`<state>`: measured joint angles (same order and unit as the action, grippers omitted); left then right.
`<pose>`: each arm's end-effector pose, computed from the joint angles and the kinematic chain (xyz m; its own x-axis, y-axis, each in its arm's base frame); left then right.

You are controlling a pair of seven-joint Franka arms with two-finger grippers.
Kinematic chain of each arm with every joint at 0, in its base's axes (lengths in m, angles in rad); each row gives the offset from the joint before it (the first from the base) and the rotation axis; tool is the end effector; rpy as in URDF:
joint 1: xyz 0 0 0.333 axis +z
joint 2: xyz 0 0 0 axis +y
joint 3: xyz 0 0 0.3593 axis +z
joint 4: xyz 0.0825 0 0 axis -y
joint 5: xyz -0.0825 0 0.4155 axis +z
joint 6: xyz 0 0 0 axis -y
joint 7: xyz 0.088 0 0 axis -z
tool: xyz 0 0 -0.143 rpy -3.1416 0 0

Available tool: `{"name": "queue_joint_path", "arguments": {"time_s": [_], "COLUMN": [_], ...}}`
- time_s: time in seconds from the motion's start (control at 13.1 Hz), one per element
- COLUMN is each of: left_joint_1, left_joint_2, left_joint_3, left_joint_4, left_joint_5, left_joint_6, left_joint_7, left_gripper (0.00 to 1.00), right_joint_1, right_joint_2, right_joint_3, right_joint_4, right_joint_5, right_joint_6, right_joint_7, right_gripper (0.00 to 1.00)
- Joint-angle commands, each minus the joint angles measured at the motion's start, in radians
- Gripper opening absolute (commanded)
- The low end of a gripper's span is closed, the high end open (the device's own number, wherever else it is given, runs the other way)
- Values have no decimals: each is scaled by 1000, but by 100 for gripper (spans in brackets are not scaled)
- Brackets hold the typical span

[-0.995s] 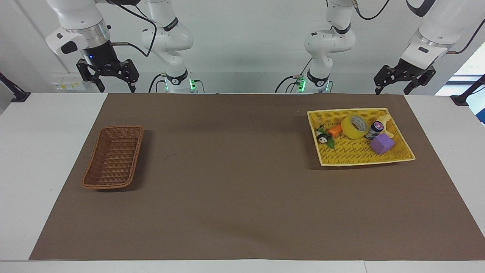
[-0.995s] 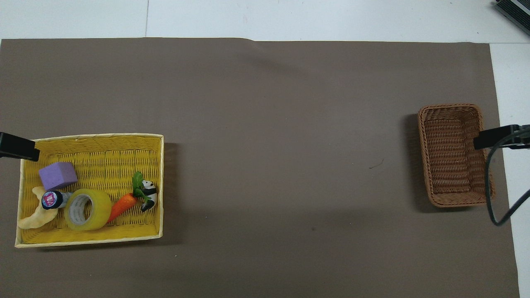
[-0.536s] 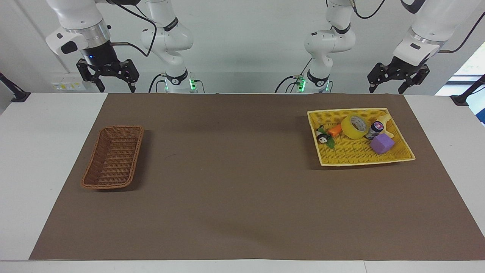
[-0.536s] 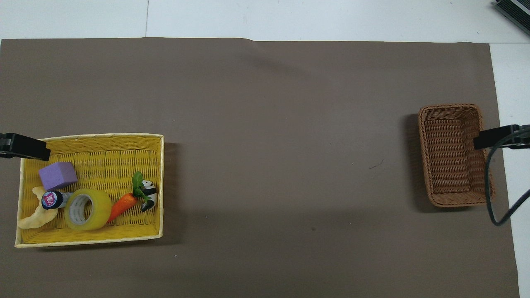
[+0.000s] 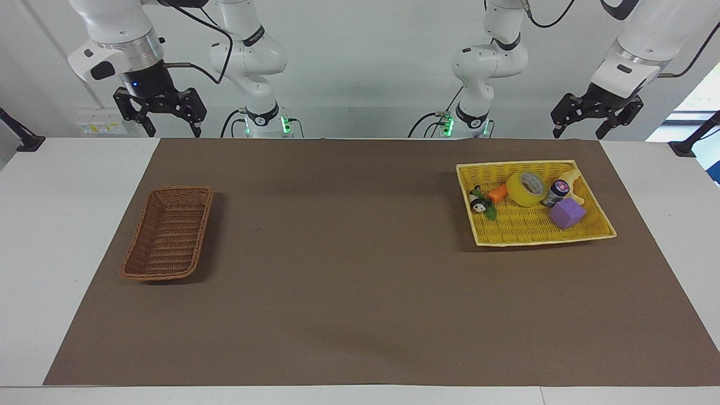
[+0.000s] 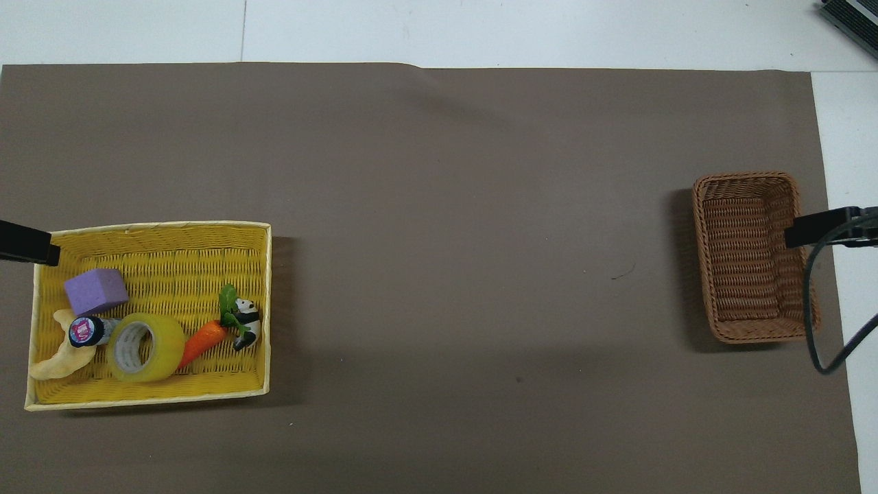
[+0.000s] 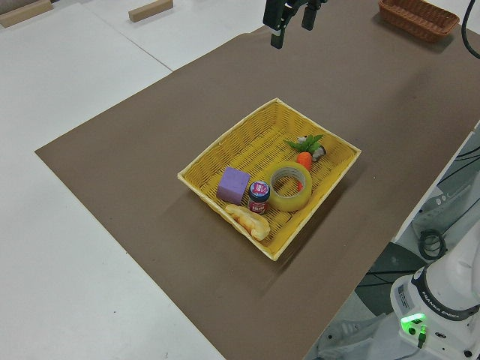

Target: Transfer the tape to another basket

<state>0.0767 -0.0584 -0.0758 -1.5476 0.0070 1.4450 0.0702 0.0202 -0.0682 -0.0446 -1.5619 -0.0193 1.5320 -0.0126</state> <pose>0.5504 0.0002 0.6658 0.9967 -0.0680 -0.0450 -0.0685 -0.9976 -0.0083 0.5589 -0.0174 0.6718 0.9992 -0.0125 0.0380 -0.0132 -0.9998 0.0167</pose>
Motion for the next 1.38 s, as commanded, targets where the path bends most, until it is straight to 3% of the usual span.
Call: {"name": "queue_joint_path", "arguments": {"time_s": [0.0, 0.77, 1.0, 1.3], "left_joint_1": [15, 14, 18, 106], "left_joint_2": [-8, -34, -99, -129], "left_joint_3": [-9, -10, -7, -5], "left_joint_4": [3, -46, -207, -380], "left_joint_5": [-7, -15, -15, -15], "left_joint_6": [0, 20, 93, 133], "left_joint_7": [6, 8, 13, -1], "left_gripper": [100, 100, 100, 100], "right_joint_1": [-8, -8, -8, -8], "right_joint_2": [-1, -1, -1, -1], "right_joint_3": [3, 3, 3, 3], "right_joint_4": [0, 0, 0, 0], "right_joint_5": [7, 7, 7, 7], "right_joint_6": [7, 7, 7, 7], "right_joint_7": [-18, -18, -18, -18], "right_gripper": [100, 100, 100, 100]}}
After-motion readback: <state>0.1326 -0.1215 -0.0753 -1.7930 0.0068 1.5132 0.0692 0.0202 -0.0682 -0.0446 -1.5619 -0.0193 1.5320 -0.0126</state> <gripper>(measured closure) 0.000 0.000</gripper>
